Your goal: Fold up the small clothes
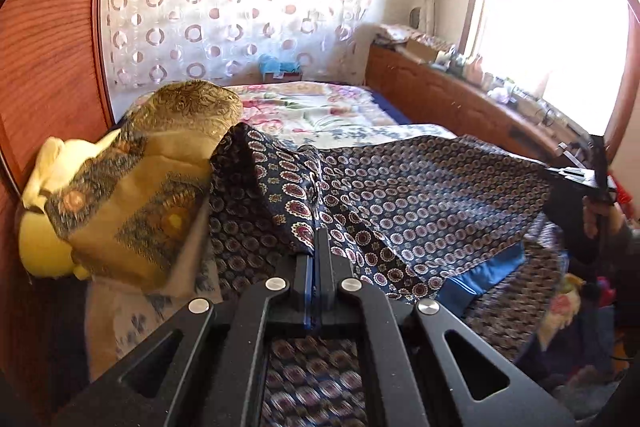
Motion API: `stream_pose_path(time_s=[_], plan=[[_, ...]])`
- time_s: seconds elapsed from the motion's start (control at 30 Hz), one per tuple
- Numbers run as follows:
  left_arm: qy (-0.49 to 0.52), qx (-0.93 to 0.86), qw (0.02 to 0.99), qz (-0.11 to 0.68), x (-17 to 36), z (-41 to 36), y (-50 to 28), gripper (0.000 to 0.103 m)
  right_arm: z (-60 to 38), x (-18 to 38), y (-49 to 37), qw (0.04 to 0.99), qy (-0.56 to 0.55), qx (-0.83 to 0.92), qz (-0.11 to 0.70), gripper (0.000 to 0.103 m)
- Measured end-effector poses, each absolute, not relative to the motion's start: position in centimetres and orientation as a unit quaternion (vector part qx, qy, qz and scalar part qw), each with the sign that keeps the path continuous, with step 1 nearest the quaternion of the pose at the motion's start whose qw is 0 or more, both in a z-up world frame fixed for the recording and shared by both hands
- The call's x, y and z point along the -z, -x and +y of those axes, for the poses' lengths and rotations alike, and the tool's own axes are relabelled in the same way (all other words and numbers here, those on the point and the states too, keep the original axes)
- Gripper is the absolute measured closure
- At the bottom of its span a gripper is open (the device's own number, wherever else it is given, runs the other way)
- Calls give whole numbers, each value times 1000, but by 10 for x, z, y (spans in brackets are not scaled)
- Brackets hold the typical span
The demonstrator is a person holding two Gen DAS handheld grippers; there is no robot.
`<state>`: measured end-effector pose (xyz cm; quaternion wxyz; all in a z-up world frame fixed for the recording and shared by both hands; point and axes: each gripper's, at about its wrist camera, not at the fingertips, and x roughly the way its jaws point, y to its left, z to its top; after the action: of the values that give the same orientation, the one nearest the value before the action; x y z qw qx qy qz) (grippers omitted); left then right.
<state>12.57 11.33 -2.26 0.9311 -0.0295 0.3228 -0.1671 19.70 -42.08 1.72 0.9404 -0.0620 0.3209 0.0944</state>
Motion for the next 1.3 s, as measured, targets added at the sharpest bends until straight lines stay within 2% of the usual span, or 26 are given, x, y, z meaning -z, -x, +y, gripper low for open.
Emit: stream_pose_path(time_s=[0.33,0.5,0.67,0.87,0.97,1.0,1.03,1.07,1.1,1.13,1.17,1.23,1.3], plan=[[70,158,926,335,48,133,-72,102,-436,-27,-148,938,70,-91,326,102],[98,144,915,363,78,142,-54,102,-440,-31,-131,935,66,-96,335,102],[95,139,903,395,108,132,-56,102,-439,1,-136,920,69,-84,376,102],[85,129,904,399,106,127,-62,101,-435,17,-158,914,55,-80,394,102],[78,122,903,404,106,128,-60,101,-436,16,-160,914,58,-74,395,94],[76,120,904,403,106,130,-59,97,-435,14,-159,914,59,-73,394,90],[76,120,905,402,105,132,-57,82,-436,13,-156,915,58,-74,392,88],[76,120,906,399,103,133,-55,66,-436,11,-154,916,59,-73,390,81],[77,121,907,396,103,135,-53,61,-435,10,-147,918,61,-69,387,73],[77,122,908,394,101,136,-52,56,-435,9,-145,920,63,-65,382,69],[77,120,909,392,100,137,-51,46,-434,9,-142,922,65,-63,376,64],[79,115,911,387,98,139,-52,30,-432,5,-137,927,64,-63,364,61],[77,105,912,389,97,141,-53,27,-426,-1,-134,931,64,-64,353,55]])
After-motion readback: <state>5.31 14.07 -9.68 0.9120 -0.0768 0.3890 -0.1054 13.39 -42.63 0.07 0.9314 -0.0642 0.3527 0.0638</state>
